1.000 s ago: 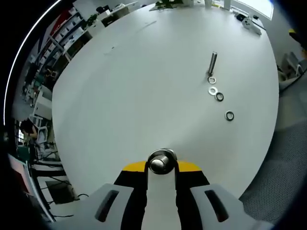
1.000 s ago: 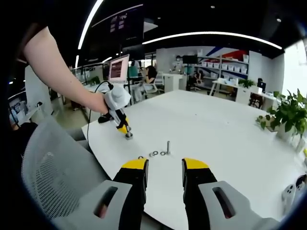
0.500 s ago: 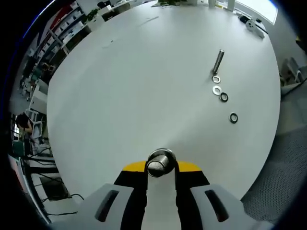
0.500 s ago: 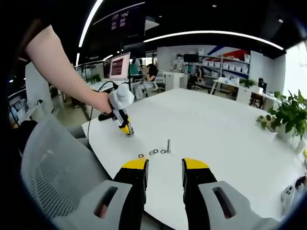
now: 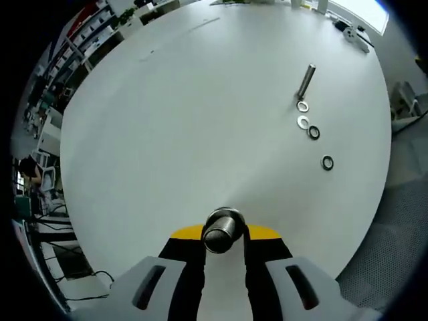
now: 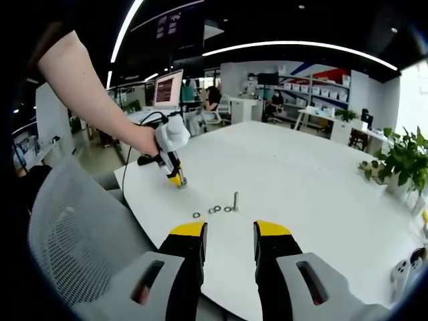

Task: Place the washer onto the threaded stud by aligning its center hole with the stud, sliding it down to the base, and recovering from edge contact or off-axis alignment until the washer reaches the visible bottom stop.

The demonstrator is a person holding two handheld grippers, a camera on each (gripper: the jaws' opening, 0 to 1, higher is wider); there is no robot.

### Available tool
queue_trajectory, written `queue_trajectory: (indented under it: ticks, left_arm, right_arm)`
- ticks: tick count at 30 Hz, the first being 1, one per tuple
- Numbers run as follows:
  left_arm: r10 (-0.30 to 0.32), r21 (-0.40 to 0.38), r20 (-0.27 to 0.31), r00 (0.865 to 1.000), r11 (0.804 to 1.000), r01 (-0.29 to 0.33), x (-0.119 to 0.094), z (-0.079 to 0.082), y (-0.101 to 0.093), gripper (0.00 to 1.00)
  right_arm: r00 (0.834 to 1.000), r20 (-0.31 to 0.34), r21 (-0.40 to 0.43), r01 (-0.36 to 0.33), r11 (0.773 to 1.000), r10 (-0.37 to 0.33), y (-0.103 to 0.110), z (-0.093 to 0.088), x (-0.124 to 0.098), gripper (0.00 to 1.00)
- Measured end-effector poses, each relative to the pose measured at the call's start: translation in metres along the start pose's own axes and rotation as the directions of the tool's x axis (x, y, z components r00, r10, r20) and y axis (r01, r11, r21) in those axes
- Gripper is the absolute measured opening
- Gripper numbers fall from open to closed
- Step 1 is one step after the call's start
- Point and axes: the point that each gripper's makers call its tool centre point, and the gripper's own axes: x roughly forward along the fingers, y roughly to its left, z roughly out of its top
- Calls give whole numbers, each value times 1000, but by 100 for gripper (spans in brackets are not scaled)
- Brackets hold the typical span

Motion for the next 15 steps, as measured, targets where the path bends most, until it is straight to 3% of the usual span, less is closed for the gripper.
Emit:
queue_trajectory:
  ticks: [8, 15]
  left_arm:
    - [-32, -59, 2, 999, 998, 32, 4, -4, -1, 21]
    - [-35, -60, 42, 999, 998, 37, 0, -5, -4, 23]
  right_arm:
    - [1000, -8, -6, -1, 1000, 1, 1, -1, 0, 30]
    - [1000, -7, -8, -1, 1000, 1, 1, -1, 1, 30]
